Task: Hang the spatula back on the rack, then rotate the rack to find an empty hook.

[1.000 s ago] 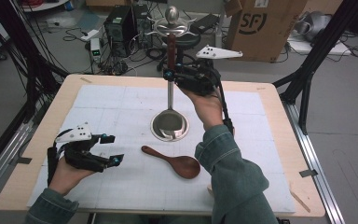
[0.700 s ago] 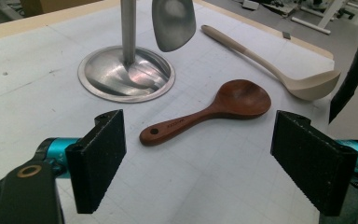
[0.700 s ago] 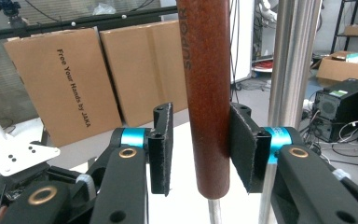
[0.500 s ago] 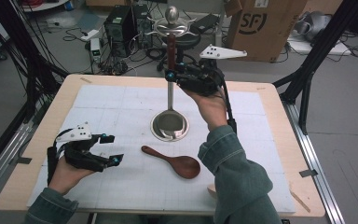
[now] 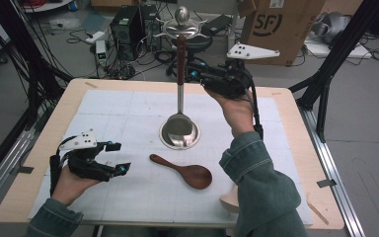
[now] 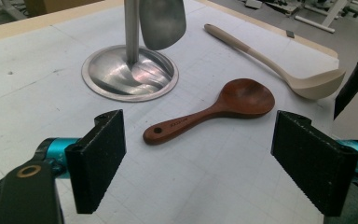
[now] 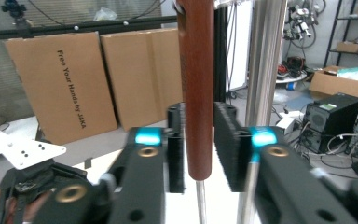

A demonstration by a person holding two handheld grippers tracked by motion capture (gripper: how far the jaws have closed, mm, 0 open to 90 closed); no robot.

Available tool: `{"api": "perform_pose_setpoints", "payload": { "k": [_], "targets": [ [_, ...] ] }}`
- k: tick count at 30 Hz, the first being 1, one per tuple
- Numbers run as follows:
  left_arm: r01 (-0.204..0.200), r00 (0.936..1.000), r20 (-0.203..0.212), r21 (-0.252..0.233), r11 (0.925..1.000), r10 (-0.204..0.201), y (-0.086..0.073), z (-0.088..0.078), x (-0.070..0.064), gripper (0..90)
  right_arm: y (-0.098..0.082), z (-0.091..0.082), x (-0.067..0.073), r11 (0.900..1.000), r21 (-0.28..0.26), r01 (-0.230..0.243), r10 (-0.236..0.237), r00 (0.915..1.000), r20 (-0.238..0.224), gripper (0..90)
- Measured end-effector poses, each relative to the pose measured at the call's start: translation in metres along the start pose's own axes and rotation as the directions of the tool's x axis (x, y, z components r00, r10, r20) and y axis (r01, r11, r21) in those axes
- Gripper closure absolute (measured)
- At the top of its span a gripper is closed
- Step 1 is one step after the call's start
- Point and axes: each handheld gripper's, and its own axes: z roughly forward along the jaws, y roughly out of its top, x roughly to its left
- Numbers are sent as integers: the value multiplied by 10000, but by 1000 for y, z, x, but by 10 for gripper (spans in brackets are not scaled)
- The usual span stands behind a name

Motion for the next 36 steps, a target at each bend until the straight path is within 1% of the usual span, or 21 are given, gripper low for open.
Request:
{"api": "perform_pose_setpoints", "payload": {
  "k": [2,4,6,8,12,15,17,19,21,25,29,32,36],
  "targets": [
    [9,10000,1,-9,10000,-9,0,0,0,184,4,-3,0,9999,15,154,-154,9999,-43,852],
    [-6,10000,-28,4,10000,6,0,0,0,184,9,-5,0,9996,50,284,-283,9995,-146,888],
    [-14,10000,-33,11,10000,14,0,0,0,184,14,-7,0,9994,31,357,-356,9992,-198,895],
    [-9,10000,-22,-16,10000,9,0,0,-1,184,20,-8,-1,9995,-121,276,-280,9991,-305,896],
    [-40,10000,-31,-11,10000,40,0,1,-1,183,30,-8,0,9989,-162,447,-450,9988,-176,896],
    [-4,10000,-29,-8,10000,4,0,0,-1,183,36,-8,0,9982,-375,464,-468,9989,-94,896],
    [-10,10000,-61,-26,10000,10,0,0,-1,183,39,-7,0,9981,-318,519,-521,9986,-35,896],
    [-3,10000,-61,-31,10000,3,0,0,-1,182,40,-5,0,9981,-277,546,-548,9985,-58,896],
    [-33,10000,-68,-17,10000,33,0,0,-2,182,40,-2,1,9973,-273,681,-682,9977,-48,896],
    [-30,10000,-83,11,10000,30,0,1,-1,180,39,3,0,9974,-183,702,-702,9975,-36,896],
    [-18,9999,-121,-1,10000,18,0,0,-1,178,39,3,-2,9971,-381,652,-656,9978,-106,896],
    [14,9998,-175,3,10000,-14,0,0,-1,178,39,4,-3,9977,-248,638,-639,9979,-62,896],
    [31,9999,-152,31,10000,-30,-1,0,-1,177,38,6,-4,9978,-282,605,-607,9981,-56,897]
  ]
}}
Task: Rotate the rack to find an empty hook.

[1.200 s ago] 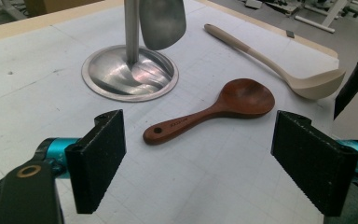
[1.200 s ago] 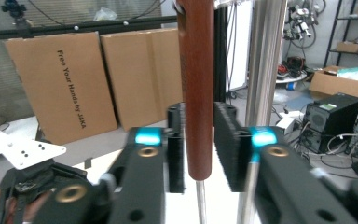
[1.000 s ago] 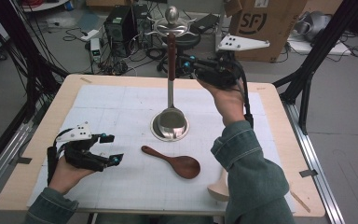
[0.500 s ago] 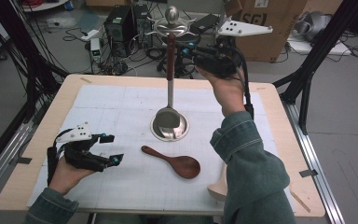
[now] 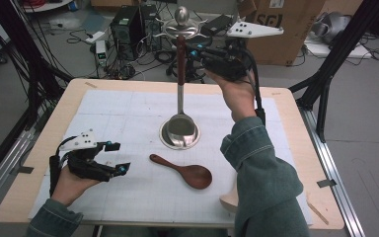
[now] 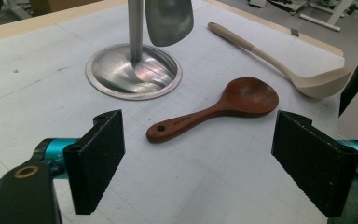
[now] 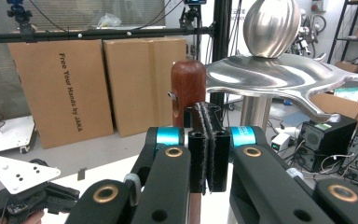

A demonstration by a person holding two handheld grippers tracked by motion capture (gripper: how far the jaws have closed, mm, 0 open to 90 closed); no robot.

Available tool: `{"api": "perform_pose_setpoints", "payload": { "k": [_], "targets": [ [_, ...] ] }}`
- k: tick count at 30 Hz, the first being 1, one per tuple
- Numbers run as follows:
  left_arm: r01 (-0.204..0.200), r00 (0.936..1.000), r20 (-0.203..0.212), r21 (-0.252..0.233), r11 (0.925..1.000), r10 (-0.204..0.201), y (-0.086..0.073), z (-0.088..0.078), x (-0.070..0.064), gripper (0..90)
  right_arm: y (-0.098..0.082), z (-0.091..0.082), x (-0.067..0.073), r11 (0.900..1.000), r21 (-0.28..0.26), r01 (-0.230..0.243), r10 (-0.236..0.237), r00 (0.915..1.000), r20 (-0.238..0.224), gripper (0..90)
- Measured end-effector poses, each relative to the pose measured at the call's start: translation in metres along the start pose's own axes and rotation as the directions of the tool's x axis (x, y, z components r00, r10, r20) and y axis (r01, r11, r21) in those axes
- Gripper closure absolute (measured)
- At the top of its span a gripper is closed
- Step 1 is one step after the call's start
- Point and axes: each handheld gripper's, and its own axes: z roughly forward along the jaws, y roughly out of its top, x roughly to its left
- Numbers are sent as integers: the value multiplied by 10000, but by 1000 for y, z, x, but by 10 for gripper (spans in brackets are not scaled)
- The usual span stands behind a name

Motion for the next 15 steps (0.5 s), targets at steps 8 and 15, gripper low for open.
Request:
{"api": "perform_pose_setpoints", "payload": {
  "k": [8,15],
  "targets": [
    [-30,10000,-45,-73,10000,29,0,-1,0,177,1,6,4,10000,-21,-4,4,10000,-61,897],
    [-36,10000,-93,-17,10000,36,0,-1,0,177,3,13,8,9999,-20,105,-106,9997,-228,897]
  ]
}}
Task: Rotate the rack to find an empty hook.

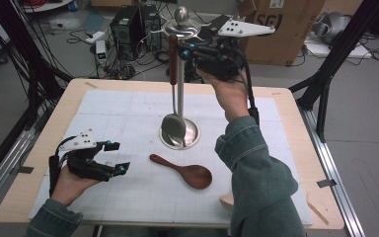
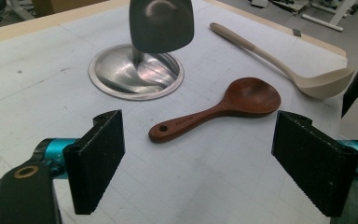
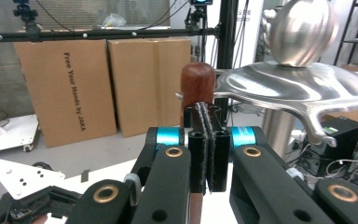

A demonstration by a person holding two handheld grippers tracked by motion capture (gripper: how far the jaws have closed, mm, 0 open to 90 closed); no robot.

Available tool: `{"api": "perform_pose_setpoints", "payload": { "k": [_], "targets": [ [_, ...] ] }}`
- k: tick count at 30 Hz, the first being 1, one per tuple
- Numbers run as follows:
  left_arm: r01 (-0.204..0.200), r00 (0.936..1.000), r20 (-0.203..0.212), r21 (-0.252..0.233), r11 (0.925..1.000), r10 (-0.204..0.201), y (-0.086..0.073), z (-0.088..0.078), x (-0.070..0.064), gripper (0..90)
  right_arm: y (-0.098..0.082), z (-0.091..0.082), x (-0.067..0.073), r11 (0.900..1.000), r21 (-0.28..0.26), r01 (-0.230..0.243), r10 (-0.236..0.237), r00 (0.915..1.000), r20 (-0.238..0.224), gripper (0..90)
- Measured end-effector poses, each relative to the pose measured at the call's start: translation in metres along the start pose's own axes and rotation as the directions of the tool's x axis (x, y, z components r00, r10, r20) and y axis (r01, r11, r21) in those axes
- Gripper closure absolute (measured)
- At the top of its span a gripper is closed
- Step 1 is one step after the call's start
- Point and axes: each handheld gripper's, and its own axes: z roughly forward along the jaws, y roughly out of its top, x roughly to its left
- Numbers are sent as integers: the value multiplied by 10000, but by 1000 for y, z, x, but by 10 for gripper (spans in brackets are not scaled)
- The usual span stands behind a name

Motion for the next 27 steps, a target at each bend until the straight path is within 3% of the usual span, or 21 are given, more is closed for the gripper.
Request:
{"api": "perform_pose_setpoints", "payload": {
  "k": [11,19,27],
  "targets": [
    [-33,10000,-1,-16,10000,33,0,-1,0,177,1,11,6,9999,62,131,-129,9997,-199,898],
    [-80,10000,-1,1,10000,80,0,0,0,177,-2,-6,4,9999,0,124,-124,9998,-166,898],
    [-60,10000,-47,53,10000,60,0,1,0,176,-6,-26,-8,9999,136,23,-21,9999,-137,897]
  ]
}}
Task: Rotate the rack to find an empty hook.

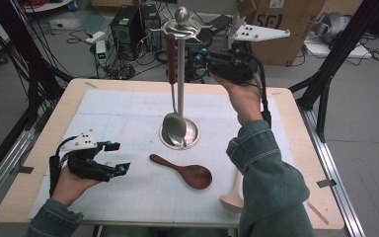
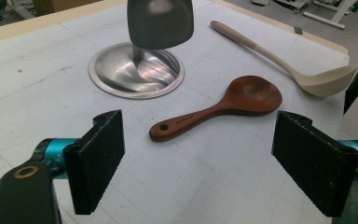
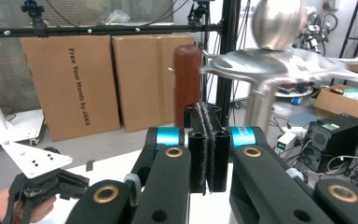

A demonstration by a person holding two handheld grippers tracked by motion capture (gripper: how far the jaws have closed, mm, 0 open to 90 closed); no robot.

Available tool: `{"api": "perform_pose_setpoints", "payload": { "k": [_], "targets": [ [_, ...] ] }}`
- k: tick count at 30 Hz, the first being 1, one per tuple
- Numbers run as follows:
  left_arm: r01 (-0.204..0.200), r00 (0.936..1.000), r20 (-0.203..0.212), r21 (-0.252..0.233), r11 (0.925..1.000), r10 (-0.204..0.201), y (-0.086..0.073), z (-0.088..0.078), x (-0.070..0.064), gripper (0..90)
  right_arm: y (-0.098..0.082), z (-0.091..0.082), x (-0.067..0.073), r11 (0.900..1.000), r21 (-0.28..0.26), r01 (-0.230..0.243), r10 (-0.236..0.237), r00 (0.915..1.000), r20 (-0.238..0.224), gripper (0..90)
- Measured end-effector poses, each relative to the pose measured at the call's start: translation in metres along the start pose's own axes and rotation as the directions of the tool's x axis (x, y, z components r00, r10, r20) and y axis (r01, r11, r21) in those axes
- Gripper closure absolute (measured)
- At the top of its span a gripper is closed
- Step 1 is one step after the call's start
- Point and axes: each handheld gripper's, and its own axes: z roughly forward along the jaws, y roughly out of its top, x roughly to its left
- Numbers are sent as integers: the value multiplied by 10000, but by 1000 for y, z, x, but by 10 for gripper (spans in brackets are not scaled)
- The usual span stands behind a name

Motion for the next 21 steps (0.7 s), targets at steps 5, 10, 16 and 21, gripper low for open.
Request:
{"api": "perform_pose_setpoints", "payload": {
  "k": [5,10,16,21],
  "targets": [
    [-20,10000,2,-6,10000,20,0,0,0,176,-2,-12,-8,9999,-71,-127,128,9998,157,898],
    [-21,10000,6,-14,10000,22,0,0,0,176,-2,-17,-13,9997,-157,-201,205,9993,310,897],
    [-14,10000,21,-9,10000,14,0,0,0,176,1,-21,-18,9995,-206,-257,267,9984,504,897],
    [2,10000,16,-16,10000,-2,0,0,0,176,4,-22,-19,9992,-287,-263,281,9975,642,897]
  ]
}}
